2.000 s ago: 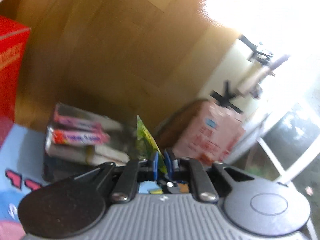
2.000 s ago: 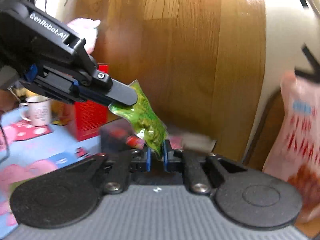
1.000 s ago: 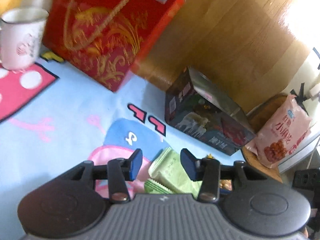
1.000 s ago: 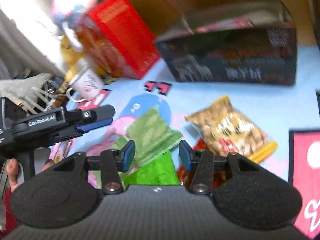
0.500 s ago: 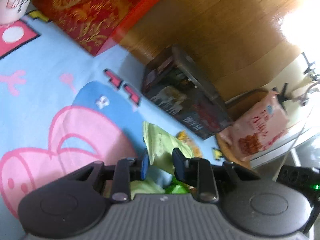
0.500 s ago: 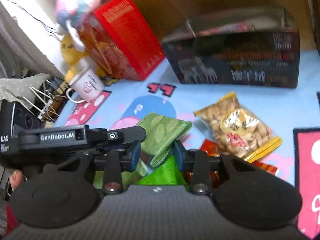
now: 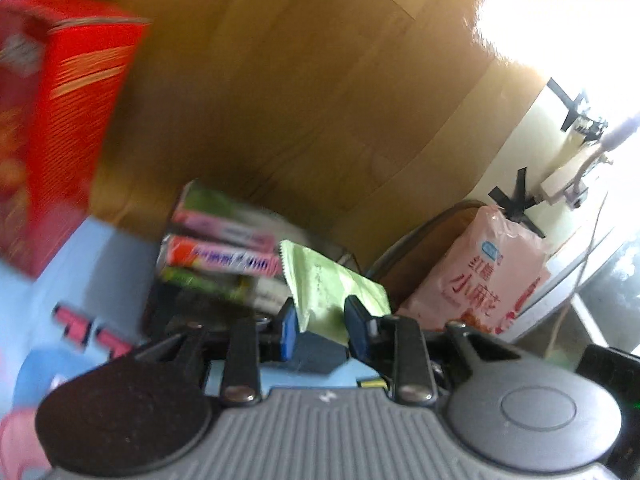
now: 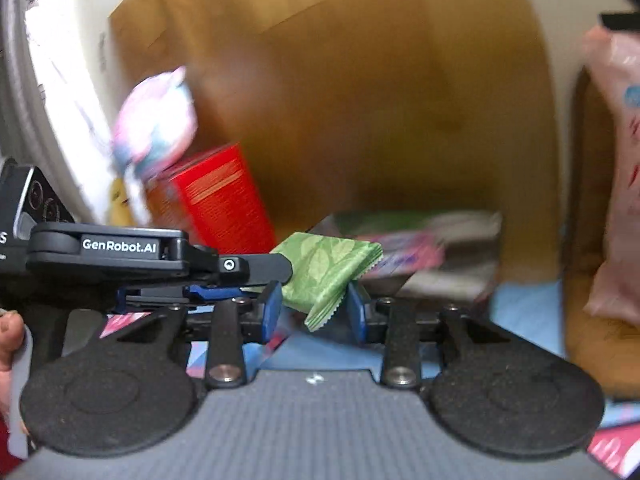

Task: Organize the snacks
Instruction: 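Grasp a green leaf-pattern pack and drop it into the tin, then grasp the second green leaf-pattern pack with the left gripper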

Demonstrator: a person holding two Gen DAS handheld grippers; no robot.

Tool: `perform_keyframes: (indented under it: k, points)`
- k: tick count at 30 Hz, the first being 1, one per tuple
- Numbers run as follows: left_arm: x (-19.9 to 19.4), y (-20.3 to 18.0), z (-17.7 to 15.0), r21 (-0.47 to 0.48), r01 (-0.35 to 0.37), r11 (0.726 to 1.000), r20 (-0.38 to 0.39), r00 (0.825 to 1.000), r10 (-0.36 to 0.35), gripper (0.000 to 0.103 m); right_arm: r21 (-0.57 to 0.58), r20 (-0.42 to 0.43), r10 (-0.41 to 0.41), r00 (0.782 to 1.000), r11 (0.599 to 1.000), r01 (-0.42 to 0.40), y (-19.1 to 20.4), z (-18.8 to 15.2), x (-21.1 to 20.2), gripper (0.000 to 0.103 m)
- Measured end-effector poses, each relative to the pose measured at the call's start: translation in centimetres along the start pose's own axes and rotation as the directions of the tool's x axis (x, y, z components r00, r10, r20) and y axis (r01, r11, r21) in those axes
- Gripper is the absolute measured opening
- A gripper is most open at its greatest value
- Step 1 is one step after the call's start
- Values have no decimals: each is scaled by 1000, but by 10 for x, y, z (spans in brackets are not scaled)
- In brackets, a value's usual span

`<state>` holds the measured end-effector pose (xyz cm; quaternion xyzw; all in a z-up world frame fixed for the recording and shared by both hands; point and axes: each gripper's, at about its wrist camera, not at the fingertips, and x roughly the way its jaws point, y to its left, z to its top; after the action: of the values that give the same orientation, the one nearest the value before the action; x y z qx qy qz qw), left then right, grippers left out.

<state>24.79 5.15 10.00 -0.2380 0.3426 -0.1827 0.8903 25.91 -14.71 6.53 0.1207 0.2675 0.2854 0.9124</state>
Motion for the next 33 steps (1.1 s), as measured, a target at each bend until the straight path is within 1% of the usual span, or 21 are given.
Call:
perform_keyframes:
  k: [1,2,3,4,6,9,10,13,15,16,17,19,22,24,25,27,28,30,31,32,33]
  points:
    - [8,-3,3,12,-17,1000,0,1000,17,33,-9,11,-33,999,999,33,-4,3,4,39]
    - [15,-5,4,24,-40,999,-7,999,40,44,-17,21,-64,998,998,64,-7,4,5,39]
    - [21,-7,5,31,-63,998,-12,998,64,45,-23,31,-100,995,995,100,-13,5,8,41]
    - [24,-7,4,31,-82,996,-14,996,82,45,-23,34,-136,990,990,137,-18,6,10,46]
    - [19,-4,0,24,-73,997,-13,997,74,45,-5,44,-170,984,985,170,-28,4,7,48]
    - [-4,8,-12,19,-45,999,-4,999,45,46,35,56,-146,988,989,144,-35,-4,-12,49]
    - [-15,14,-18,22,-47,999,-5,999,47,47,44,56,-138,989,990,136,-35,-7,-19,51]
    - [-47,31,-38,40,-100,994,-7,995,100,49,57,32,-83,996,995,81,-25,-19,-38,53]
    - [-71,45,-51,22,-127,992,6,992,127,55,34,-8,-10,1000,999,11,-10,-29,-47,55]
    - [-83,53,-59,0,-134,991,14,991,134,57,15,-34,32,999,999,-32,-1,-35,-51,60]
    - [-93,59,-67,-22,-140,990,17,990,140,57,-5,-60,76,995,997,-76,9,-42,-54,65]
    - [-113,69,-84,-60,-151,987,12,988,152,57,-51,-120,154,981,986,-161,30,-56,-55,72]
    - [-137,81,-115,-122,-163,979,-12,987,163,57,-171,-225,225,948,949,-266,72,-77,-47,74]
    - [-153,90,-132,-179,-138,974,-15,990,138,57,-235,-260,233,937,926,-296,96,-89,-37,74]
    - [-161,94,-141,-217,-109,970,-16,994,108,57,-240,-273,238,932,922,-305,102,-91,-29,74]
    - [-169,98,-153,-260,-71,963,-25,997,67,56,-204,-296,248,923,927,-314,105,-93,-12,73]
    - [-170,100,-157,-274,-64,960,-29,998,58,56,-182,-300,243,923,935,-305,104,-93,-2,73]
    - [-165,100,-159,-279,-82,957,-42,996,73,56,-161,-308,232,922,943,-292,101,-95,6,73]
    - [-161,103,-160,-288,-95,953,-54,995,83,54,-140,-325,237,915,945,-294,99,-97,13,73]
    - [-157,105,-160,-300,-99,949,-63,994,84,52,-112,-350,256,901,943,-312,97,-98,16,74]
    - [-154,109,-160,-314,-98,944,-72,994,79,51,-75,-374,290,881,937,-340,95,-101,19,74]
